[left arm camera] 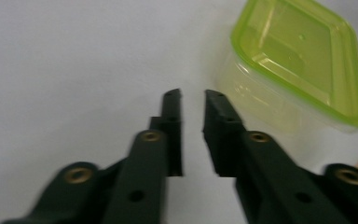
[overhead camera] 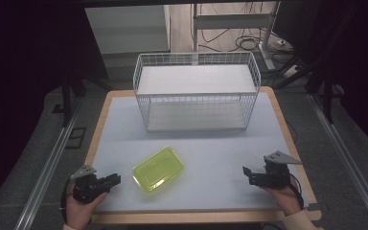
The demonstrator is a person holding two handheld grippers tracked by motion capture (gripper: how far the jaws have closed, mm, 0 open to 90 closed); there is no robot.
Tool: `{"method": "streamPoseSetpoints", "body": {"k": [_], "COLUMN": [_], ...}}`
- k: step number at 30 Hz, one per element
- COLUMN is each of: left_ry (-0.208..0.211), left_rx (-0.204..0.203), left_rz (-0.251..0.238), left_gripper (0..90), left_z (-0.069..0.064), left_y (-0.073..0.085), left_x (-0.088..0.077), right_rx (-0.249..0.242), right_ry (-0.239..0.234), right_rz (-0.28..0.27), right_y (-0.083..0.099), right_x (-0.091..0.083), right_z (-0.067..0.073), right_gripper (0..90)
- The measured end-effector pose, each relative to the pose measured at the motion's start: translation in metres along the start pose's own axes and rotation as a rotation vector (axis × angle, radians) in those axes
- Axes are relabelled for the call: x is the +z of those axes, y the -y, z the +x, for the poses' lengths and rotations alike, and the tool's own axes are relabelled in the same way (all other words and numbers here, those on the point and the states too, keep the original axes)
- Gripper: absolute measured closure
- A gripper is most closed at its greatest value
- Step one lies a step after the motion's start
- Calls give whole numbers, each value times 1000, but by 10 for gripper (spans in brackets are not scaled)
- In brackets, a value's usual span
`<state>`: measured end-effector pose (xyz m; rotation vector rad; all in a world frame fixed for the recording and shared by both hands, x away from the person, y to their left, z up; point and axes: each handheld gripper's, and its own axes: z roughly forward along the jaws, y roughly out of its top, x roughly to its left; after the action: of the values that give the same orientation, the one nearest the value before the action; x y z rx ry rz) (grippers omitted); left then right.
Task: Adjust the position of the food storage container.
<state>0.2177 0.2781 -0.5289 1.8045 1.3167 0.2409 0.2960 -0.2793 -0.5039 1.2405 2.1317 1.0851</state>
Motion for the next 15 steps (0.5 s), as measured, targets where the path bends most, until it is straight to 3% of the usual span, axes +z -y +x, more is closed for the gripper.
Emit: {"method": "streamPoseSetpoints", "body": {"k": [5, 15], "left_ry": [24, 69], "left_rx": [40, 25], "left_rz": [47, 76], "left_gripper": [884, 895], "left_z": [-9, -16], "left_y": [1, -2], "left_x": [4, 16], "right_rx": [-11, 9], "right_ry": [1, -17], "right_rz": [0, -3], "right_y": [-1, -2], "right_x": [1, -1], "right_z": [2, 0], "right_gripper": [79, 79]}}
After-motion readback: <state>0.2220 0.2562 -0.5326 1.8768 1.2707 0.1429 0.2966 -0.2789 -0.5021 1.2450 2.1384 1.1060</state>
